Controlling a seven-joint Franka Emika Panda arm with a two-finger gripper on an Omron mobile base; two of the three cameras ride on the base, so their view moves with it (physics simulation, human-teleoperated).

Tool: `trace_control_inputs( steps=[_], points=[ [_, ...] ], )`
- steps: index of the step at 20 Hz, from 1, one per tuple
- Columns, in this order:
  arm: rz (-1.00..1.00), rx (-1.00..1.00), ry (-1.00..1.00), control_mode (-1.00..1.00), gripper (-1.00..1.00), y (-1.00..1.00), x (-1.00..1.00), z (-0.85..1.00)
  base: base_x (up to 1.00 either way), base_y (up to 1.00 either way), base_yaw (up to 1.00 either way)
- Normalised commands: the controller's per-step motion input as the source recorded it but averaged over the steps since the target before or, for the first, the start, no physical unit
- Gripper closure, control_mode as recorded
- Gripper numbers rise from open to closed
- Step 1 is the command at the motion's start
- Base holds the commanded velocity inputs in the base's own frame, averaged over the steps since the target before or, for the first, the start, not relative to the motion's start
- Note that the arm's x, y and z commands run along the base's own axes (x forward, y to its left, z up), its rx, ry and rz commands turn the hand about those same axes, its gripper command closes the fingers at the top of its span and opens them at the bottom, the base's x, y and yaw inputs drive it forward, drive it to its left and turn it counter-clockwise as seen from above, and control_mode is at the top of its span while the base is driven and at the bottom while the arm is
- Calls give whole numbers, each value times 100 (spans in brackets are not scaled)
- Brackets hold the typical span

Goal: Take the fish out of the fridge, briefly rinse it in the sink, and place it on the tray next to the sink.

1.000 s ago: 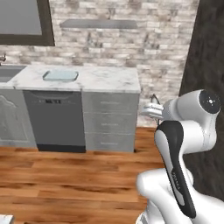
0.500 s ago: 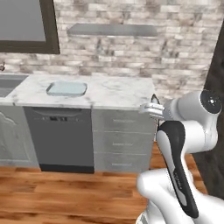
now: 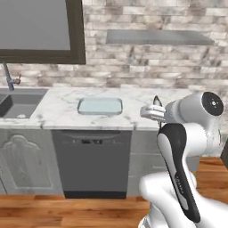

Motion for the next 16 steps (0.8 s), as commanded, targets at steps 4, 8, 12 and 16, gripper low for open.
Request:
trace_control_inputs(
  steps=[4,8,12,16],
  points=[
    [0,0,0,100,100,0,0,0,100,100,-14],
    [0,0,0,100,100,0,0,0,78,100,-13],
    [0,0,0,100,100,0,0,0,53,100,-22],
    [0,0,0,100,100,0,0,0,16,100,-28]
  ],
)
